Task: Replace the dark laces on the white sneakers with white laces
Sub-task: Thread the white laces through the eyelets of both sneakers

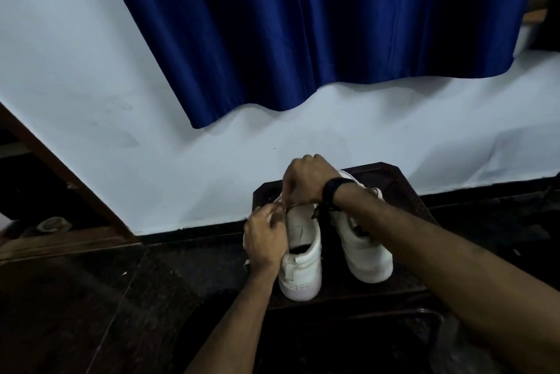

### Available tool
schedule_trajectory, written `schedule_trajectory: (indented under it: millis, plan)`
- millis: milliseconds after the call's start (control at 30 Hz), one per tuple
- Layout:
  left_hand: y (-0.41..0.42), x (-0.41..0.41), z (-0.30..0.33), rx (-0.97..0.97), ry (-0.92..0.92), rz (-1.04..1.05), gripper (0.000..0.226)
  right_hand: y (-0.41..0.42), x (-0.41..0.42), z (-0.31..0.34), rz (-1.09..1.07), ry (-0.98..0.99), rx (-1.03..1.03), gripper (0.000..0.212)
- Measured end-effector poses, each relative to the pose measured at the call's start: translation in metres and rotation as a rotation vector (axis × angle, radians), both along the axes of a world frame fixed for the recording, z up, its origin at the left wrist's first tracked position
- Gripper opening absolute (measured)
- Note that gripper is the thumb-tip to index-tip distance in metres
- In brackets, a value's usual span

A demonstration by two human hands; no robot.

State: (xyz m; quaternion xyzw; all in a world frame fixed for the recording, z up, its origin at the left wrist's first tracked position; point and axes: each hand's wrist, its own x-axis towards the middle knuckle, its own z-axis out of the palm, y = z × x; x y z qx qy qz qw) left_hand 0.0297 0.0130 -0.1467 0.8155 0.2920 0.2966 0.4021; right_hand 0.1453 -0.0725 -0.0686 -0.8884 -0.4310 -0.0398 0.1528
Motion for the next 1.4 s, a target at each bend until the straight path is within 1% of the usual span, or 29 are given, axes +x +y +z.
schedule_trajectory:
  millis: [67, 133, 200, 433, 567, 600, 667, 733, 767, 833, 867, 900, 933, 1000, 1033, 1100, 1200, 1233, 1333, 1367, 1400]
  plan:
    - [0.0, 0.0, -0.001, 0.01, 0.02, -0.01, 0.032, 0.004, -0.016, 0.0, -0.067, -0.051, -0.17, 0.029]
    - [0.002, 0.0, -0.002, 0.034, 0.054, -0.017, 0.038, 0.008, -0.022, -0.003, -0.141, -0.021, -0.21, 0.044]
    - [0.003, -0.001, 0.0, 0.051, 0.078, -0.017, 0.037, 0.009, -0.025, -0.003, -0.192, -0.01, -0.212, 0.05]
    - [0.0, -0.002, 0.003, 0.063, 0.071, -0.02, 0.031, 0.003, -0.04, -0.015, -0.286, -0.067, -0.152, 0.037]
    - [-0.001, -0.003, 0.004, 0.083, 0.055, -0.006, 0.032, 0.003, -0.038, -0.026, -0.349, 0.041, -0.08, 0.035]
    - [-0.002, -0.004, 0.007, 0.078, 0.067, 0.007, 0.029, 0.003, -0.039, -0.029, -0.352, 0.033, -0.079, 0.037]
    - [-0.002, -0.007, 0.01, 0.086, 0.125, 0.055, 0.023, 0.002, -0.041, -0.027, -0.313, -0.062, -0.118, 0.04]
    - [-0.004, -0.009, 0.012, 0.106, 0.175, 0.081, 0.022, -0.002, -0.045, -0.014, -0.227, -0.176, -0.16, 0.039]
    - [-0.003, -0.01, 0.013, 0.115, 0.186, 0.085, 0.021, -0.006, -0.047, -0.007, -0.184, -0.206, -0.157, 0.035]
    - [-0.003, -0.011, 0.013, 0.128, 0.184, 0.086, 0.021, -0.02, -0.049, 0.006, -0.105, -0.196, -0.117, 0.023]
    - [-0.004, -0.011, 0.012, 0.129, 0.178, 0.09, 0.021, -0.03, -0.048, 0.01, -0.074, -0.165, -0.09, 0.018]
    - [-0.004, -0.01, 0.012, 0.13, 0.167, 0.091, 0.021, -0.041, -0.047, 0.013, -0.047, -0.081, -0.02, 0.013]
    - [-0.005, -0.01, 0.012, 0.13, 0.15, 0.091, 0.019, -0.051, -0.046, 0.016, -0.017, 0.08, 0.1, 0.009]
    - [-0.006, -0.011, 0.013, 0.133, 0.128, 0.095, 0.018, -0.064, -0.045, 0.023, 0.032, 0.503, 0.415, 0.011]
    - [-0.007, -0.012, 0.014, 0.133, 0.123, 0.101, 0.018, -0.067, -0.046, 0.024, 0.053, 0.661, 0.532, 0.012]
    - [-0.008, -0.013, 0.015, 0.128, 0.118, 0.108, 0.018, -0.066, -0.049, 0.022, 0.069, 0.824, 0.616, 0.016]
    - [-0.009, -0.014, 0.016, 0.137, 0.11, 0.122, 0.018, -0.054, -0.061, 0.016, 0.094, 1.067, 0.663, 0.022]
    - [-0.009, -0.014, 0.016, 0.141, 0.114, 0.131, 0.019, -0.051, -0.062, 0.014, 0.108, 1.109, 0.674, 0.022]
    - [-0.011, -0.014, 0.017, 0.15, 0.096, 0.164, 0.023, -0.045, -0.067, 0.016, 0.139, 1.05, 0.71, 0.013]
    - [-0.011, -0.015, 0.017, 0.147, 0.078, 0.178, 0.024, -0.042, -0.068, 0.016, 0.139, 1.049, 0.736, 0.012]
    - [-0.011, -0.015, 0.018, 0.143, 0.059, 0.186, 0.026, -0.041, -0.071, 0.016, 0.124, 1.052, 0.749, 0.015]
